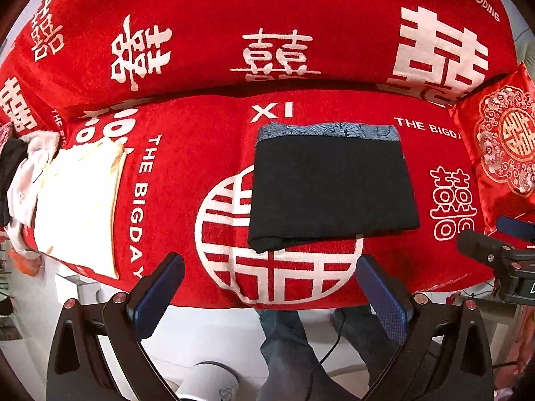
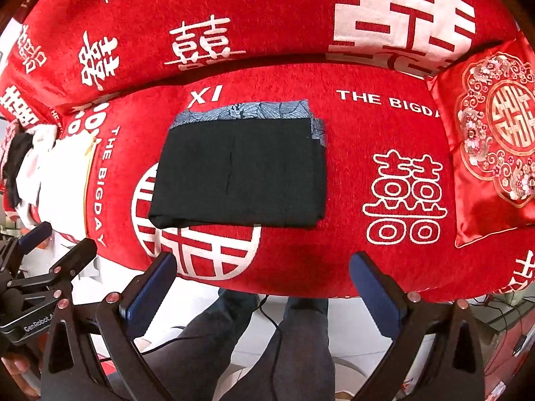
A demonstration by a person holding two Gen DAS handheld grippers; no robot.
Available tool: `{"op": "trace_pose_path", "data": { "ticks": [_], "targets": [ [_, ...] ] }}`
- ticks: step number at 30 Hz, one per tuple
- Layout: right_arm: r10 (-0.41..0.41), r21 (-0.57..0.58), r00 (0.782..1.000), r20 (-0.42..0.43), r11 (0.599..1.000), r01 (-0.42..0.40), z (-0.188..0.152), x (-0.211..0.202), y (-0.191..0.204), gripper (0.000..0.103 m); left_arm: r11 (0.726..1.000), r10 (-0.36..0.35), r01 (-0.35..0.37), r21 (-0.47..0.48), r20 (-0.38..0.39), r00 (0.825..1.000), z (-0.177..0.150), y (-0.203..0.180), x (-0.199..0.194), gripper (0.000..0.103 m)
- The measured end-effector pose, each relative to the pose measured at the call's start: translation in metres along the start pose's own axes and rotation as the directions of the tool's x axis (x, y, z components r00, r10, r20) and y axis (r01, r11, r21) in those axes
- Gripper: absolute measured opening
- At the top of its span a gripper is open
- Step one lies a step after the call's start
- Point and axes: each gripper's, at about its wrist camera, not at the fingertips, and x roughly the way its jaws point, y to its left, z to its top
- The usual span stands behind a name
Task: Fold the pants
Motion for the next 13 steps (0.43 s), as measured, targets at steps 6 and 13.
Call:
{"op": "trace_pose_path", "data": {
  "ticks": [6, 13],
  "targets": [
    [0.002, -0.015, 1.000, -0.004, 1.000, -0.002, 0.0034, 0.0023, 0.0009, 0.103, 1.000, -0.001, 0.001, 0.003, 0.003, 1.000, 0.0006, -0.0024, -0.0003, 0.103],
    [0.001, -0.019, 1.000, -0.010, 1.000, -0.001, 0.0042, 0.0046, 0.0023, 0.103, 1.000, -0.025, 0.024, 0.019, 0.019, 1.000, 0.0021, -0.0046, -0.0031, 0.103]
  ]
}}
